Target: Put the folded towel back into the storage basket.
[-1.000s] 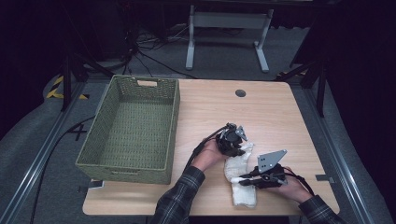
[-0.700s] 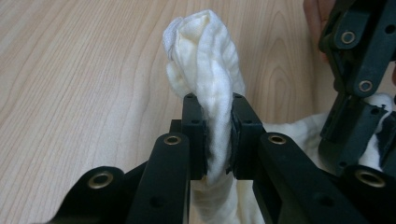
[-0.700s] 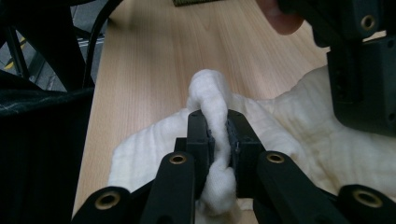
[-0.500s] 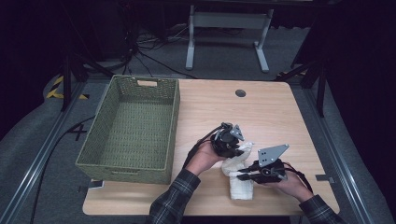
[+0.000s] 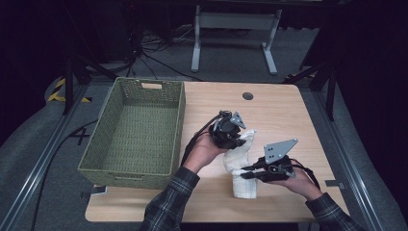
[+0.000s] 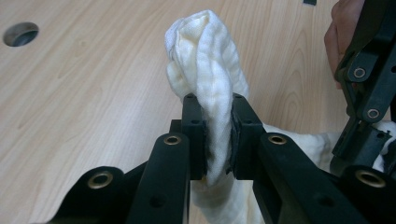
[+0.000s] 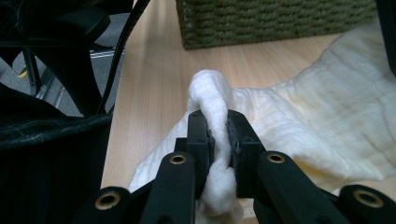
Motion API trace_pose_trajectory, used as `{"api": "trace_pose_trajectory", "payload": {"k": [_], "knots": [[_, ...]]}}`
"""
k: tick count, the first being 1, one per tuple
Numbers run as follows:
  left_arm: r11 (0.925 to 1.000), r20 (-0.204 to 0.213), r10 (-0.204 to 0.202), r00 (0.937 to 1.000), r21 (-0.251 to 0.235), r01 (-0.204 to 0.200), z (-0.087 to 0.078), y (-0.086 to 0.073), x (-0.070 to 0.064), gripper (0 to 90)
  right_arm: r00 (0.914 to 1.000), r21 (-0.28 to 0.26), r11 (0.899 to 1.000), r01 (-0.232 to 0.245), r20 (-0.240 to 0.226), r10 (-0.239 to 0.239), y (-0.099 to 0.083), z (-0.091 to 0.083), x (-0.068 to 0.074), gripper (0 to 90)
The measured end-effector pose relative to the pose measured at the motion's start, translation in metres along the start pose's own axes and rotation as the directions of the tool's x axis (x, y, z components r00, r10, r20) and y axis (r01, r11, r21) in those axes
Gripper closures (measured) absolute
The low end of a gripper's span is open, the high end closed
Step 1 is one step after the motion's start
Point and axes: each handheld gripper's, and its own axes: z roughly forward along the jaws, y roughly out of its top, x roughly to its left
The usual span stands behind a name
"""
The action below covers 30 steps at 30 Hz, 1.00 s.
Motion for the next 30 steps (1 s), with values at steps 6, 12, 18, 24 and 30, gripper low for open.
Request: {"api": "trace_pose_trajectory", "payload": {"k": [6,12,18,24,30], "knots": [[0.9999,-0.012,-0.001,0.9999,-0.011,0.001,-0.025,0.004,0.012,79.7,0.9997,-0.012,1.0,0.021,0.014,-0.021,0.021,-0.004,-0.005,82.0],[0.9994,-0.03,-0.005,0.9995,-0.034,0.004,-0.048,0.003,0.024,79.8,0.9996,-0.021,0.999,0.025,0.016,-0.025,0.041,-0.004,-0.016,81.9],[0.9989,-0.033,-0.005,0.9994,-0.046,0.004,-0.068,0.0,0.038,79.8,0.9987,-0.037,0.998,0.045,0.027,-0.044,0.065,0.001,-0.024,81.9],[0.999,-0.049,0.012,0.9987,-0.042,-0.014,-0.089,-0.003,0.05,79.8,0.9979,-0.046,0.997,0.06,0.026,-0.059,0.091,0.009,-0.028,81.9],[0.9984,-0.057,0.017,0.9982,-0.052,-0.02,-0.119,-0.014,0.07,79.8,0.9972,-0.062,0.996,0.071,0.03,-0.069,0.123,0.026,-0.038,81.9]]}}
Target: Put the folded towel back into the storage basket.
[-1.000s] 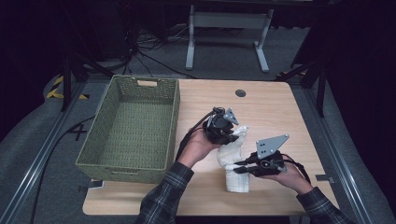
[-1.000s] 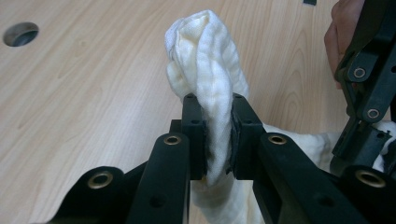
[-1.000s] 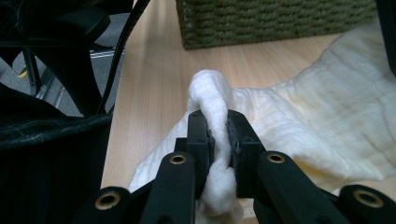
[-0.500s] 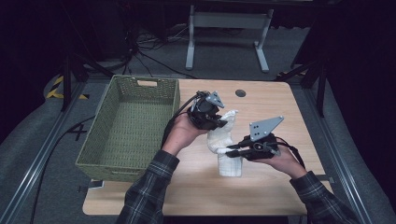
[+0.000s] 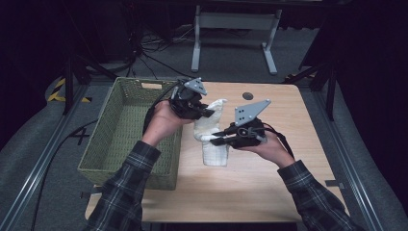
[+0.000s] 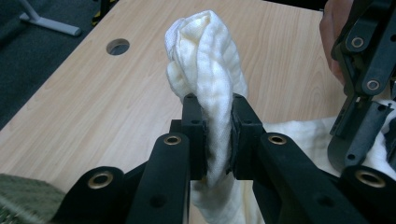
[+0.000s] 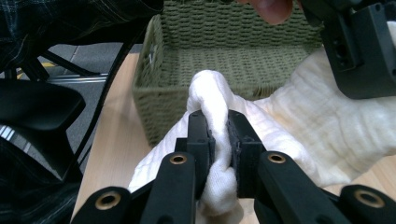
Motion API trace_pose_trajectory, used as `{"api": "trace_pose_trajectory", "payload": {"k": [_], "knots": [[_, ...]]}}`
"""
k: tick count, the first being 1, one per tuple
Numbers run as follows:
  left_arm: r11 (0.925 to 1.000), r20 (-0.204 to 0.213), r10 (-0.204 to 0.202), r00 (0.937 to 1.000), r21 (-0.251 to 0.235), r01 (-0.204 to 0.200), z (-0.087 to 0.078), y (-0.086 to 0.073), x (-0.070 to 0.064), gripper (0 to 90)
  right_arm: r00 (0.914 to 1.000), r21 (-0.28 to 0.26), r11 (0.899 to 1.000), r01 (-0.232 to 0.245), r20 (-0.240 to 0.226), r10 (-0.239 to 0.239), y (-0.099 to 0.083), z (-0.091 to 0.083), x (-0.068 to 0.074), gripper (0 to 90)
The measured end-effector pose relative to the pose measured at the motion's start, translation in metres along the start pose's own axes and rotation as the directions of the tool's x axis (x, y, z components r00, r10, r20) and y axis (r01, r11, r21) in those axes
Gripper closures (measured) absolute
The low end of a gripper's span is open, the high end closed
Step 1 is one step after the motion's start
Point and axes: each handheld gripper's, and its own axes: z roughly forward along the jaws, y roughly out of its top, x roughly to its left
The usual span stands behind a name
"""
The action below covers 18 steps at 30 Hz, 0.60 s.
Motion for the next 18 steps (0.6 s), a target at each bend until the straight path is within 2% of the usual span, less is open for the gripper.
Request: {"api": "trace_pose_trajectory", "payload": {"k": [7,13,18], "knots": [[0.9999,-0.008,0.01,0.9999,-0.01,-0.011,-0.019,-0.01,0.013,79.8,1.0,-0.012,1.0,0.005,0.002,-0.005,0.026,0.02,-0.008,81.9],[0.9998,-0.019,-0.007,0.9998,-0.021,0.006,-0.029,-0.025,0.025,79.8,0.9999,-0.01,1.0,0.009,0.009,-0.009,0.045,0.039,-0.012,81.9],[0.9993,-0.039,-0.024,0.9989,-0.028,0.023,-0.038,-0.038,0.031,79.8,0.9999,-0.016,1.0,0.013,-0.004,-0.013,0.056,0.056,-0.014,81.9]]}}
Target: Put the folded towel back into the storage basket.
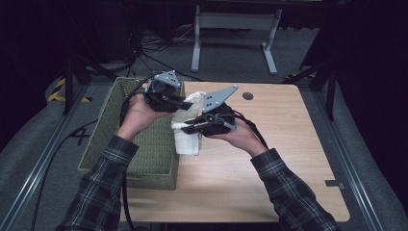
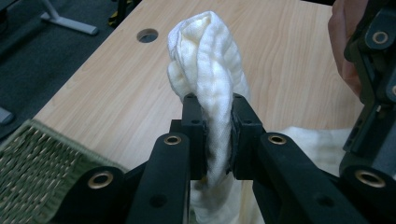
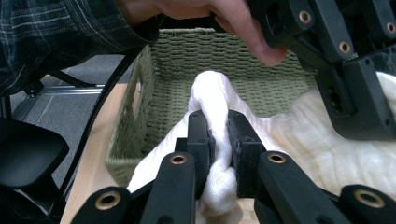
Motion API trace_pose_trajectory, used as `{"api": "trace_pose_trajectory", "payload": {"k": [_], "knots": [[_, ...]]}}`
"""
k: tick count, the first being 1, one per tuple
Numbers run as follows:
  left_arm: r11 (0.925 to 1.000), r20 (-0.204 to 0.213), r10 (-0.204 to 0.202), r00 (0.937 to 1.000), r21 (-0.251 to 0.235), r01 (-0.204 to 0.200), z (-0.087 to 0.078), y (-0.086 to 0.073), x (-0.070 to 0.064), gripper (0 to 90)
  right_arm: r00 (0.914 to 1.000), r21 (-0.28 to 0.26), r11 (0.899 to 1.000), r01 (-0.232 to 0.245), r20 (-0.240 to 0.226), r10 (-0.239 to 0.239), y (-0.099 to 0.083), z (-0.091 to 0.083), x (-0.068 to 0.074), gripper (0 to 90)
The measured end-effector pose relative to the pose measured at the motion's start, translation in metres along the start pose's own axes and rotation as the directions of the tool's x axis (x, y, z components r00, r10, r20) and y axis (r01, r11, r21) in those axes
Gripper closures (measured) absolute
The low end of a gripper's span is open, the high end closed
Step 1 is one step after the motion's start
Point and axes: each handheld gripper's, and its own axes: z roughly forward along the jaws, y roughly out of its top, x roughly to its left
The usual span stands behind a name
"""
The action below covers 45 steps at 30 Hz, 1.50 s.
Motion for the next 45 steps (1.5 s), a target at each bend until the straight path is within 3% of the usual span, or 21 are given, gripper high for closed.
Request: {"api": "trace_pose_trajectory", "payload": {"k": [12,19,25,42,45], "knots": [[0.9991,-0.044,-0.043,0.9981,0.003,0.043,-0.015,-0.033,0.011,79.8,0.9997,-0.001,1.0,0.005,-0.024,-0.005,0.014,0.043,-0.003,81.9],[0.9983,-0.065,-0.057,0.9963,0.011,0.058,-0.025,-0.053,0.009,79.8,0.9982,-0.005,1.0,0.009,-0.059,-0.009,0.02,0.077,0.003,81.9],[0.9954,-0.08,-0.096,0.9922,-0.012,0.095,-0.034,-0.067,0.004,79.8,0.996,-0.002,1.0,0.009,-0.089,-0.009,0.023,0.094,0.01,81.9],[0.99,-0.047,-0.141,0.9889,-0.011,0.141,-0.013,-0.099,-0.004,79.8,0.9931,0.062,0.998,-0.024,-0.113,0.031,-0.013,0.117,0.021,81.2],[0.9891,-0.042,-0.147,0.9882,-0.013,0.147,-0.011,-0.1,-0.003,79.8,0.9933,0.074,0.997,-0.023,-0.111,0.031,-0.014,0.118,0.022,74.9]]}}
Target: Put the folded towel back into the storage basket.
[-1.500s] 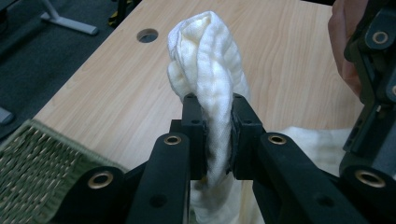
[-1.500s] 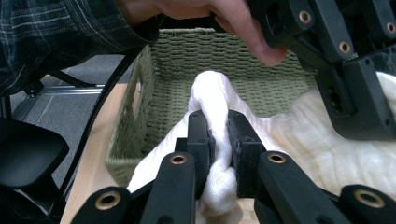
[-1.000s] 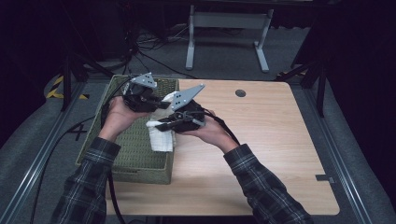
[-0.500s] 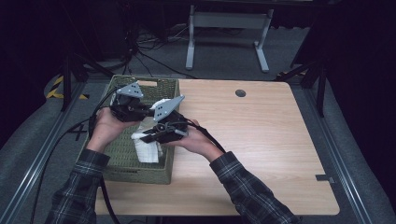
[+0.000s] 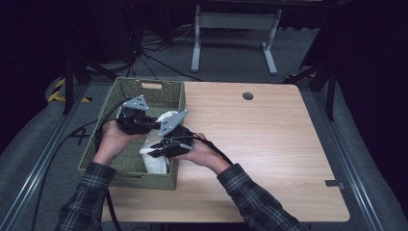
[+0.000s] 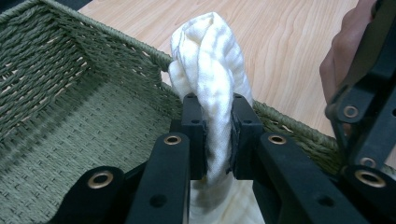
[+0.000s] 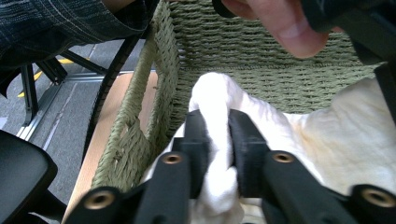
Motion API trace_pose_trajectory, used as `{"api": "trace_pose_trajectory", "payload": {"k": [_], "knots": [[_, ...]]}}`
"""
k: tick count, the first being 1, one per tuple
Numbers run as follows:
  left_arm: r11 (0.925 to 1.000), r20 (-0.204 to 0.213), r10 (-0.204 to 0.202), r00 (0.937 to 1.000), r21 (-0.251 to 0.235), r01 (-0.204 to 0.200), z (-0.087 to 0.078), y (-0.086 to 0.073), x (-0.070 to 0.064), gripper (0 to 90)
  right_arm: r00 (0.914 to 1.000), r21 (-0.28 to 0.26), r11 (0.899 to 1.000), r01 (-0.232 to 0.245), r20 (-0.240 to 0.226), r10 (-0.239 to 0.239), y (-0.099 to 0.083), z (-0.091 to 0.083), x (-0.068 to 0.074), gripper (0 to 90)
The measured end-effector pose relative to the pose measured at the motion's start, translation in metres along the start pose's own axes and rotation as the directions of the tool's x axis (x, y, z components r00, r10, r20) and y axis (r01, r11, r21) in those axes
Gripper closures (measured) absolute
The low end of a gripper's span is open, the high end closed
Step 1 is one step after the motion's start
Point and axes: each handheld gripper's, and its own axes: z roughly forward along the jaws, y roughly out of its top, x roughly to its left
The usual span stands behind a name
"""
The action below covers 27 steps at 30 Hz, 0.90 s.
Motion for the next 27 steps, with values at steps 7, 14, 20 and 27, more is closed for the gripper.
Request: {"api": "trace_pose_trajectory", "payload": {"k": [7,14,20,27], "knots": [[0.9999,-0.003,-0.006,1.0,0.011,0.006,0.005,0.0,0.003,79.8,0.9998,-0.009,1.0,-0.013,0.017,0.013,0.001,-0.008,-0.003,62.2],[0.9995,-0.027,-0.03,0.9992,0.011,0.03,0.007,0.005,0.008,79.7,0.9987,-0.033,0.999,-0.022,0.046,0.023,-0.002,-0.028,-0.008,57.5],[0.9978,-0.077,-0.049,0.9958,0.04,0.052,0.009,0.017,0.017,79.6,0.9978,-0.036,0.999,-0.024,0.061,0.026,-0.006,-0.047,-0.01,54.5],[0.9954,-0.121,-0.07,0.9902,0.058,0.077,0.019,0.026,0.029,79.3,0.9944,-0.031,0.999,-0.041,0.096,0.044,-0.022,-0.075,-0.014,50.8]]}}
